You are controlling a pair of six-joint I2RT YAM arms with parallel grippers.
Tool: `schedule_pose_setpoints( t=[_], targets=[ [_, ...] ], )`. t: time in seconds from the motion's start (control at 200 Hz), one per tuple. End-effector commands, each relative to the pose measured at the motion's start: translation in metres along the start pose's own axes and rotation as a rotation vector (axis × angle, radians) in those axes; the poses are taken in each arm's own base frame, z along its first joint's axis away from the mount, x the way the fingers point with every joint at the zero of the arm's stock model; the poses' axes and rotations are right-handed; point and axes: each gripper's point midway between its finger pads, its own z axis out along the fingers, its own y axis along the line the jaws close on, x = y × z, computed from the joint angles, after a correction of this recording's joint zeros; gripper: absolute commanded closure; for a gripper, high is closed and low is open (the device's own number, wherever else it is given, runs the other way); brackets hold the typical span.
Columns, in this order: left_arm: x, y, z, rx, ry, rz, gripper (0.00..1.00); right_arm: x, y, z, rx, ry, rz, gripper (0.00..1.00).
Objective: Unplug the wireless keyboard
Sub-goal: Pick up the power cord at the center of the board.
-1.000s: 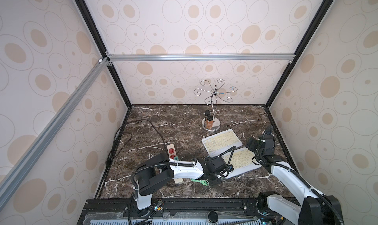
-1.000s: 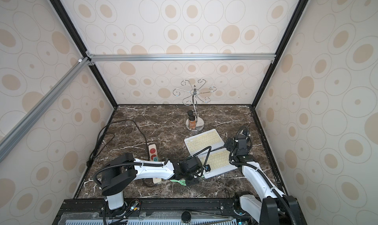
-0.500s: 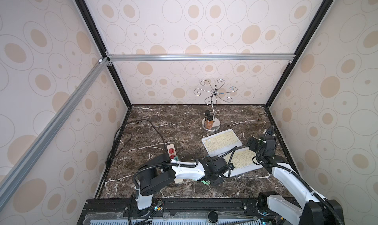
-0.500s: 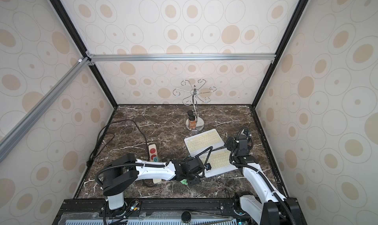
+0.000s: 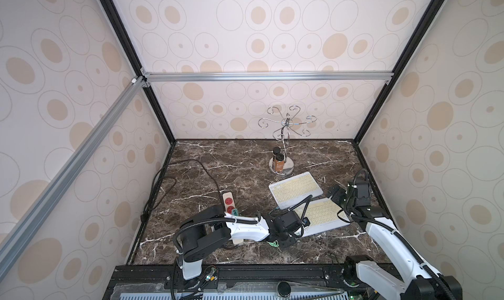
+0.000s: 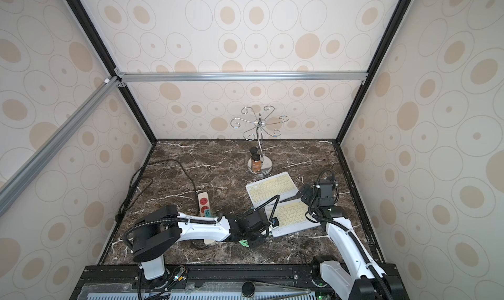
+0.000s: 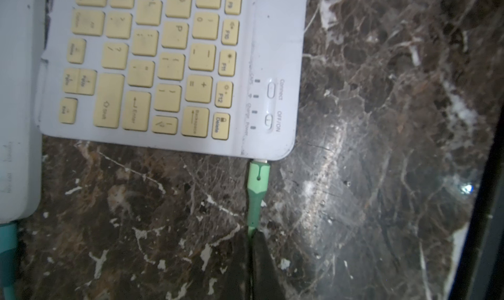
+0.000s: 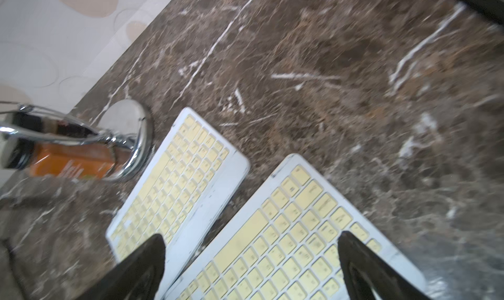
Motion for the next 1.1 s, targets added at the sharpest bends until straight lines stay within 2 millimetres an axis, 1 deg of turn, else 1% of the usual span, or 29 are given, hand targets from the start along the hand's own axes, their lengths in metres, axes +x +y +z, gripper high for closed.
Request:
schedule_pose_setpoints(
  t=[0.0,0.1,0.205,0.255,0.375,0.505,0.615,0.675,0.685,0.73,0.82,0.965,1.095],
  targets=[
    [-0.003,0.001,-0.013,0.024,-0.021,-0.011,1.0,0.046,0.007,-0.013,-0.038,0.263,0.123,0.0],
    [-0.01,-0.001,-0.02,0.039,-0.061,-0.014,1.0,0.063,0.002,-0.028,0.004,0.365,0.161,0.03],
    [-0.016,-0.001,-0.025,0.04,-0.085,-0.013,1.0,0.077,0.013,-0.039,-0.07,0.426,0.211,0.03],
    [-0.019,-0.001,-0.027,0.041,-0.094,-0.014,1.0,0.08,0.017,-0.045,-0.098,0.426,0.226,0.03],
    [-0.028,-0.002,-0.034,0.048,-0.125,-0.012,1.0,0.086,0.017,-0.06,-0.124,0.406,0.237,0.03],
    [-0.036,-0.003,-0.04,0.054,-0.157,-0.002,1.0,0.097,0.026,-0.077,-0.198,0.415,0.265,0.03],
    [-0.042,-0.005,-0.042,0.066,-0.172,0.005,1.0,0.107,0.03,-0.087,-0.233,0.412,0.272,0.02],
    [-0.043,-0.005,-0.043,0.066,-0.177,0.006,1.0,0.109,0.028,-0.089,-0.235,0.398,0.282,0.02],
    [-0.044,-0.005,-0.044,0.067,-0.18,0.008,1.0,0.114,0.03,-0.09,-0.24,0.409,0.267,0.02],
    [-0.044,-0.005,-0.044,0.066,-0.182,0.012,1.0,0.117,0.029,-0.092,-0.244,0.403,0.262,0.02],
    [-0.045,-0.005,-0.047,0.066,-0.189,0.019,1.0,0.121,0.029,-0.092,-0.261,0.392,0.268,0.02],
    [-0.045,-0.005,-0.051,0.063,-0.196,0.024,1.0,0.13,0.029,-0.081,-0.285,0.401,0.292,0.02],
    [-0.044,-0.005,-0.053,0.061,-0.202,0.024,1.0,0.136,0.038,-0.071,-0.336,0.408,0.274,0.02]
  ],
)
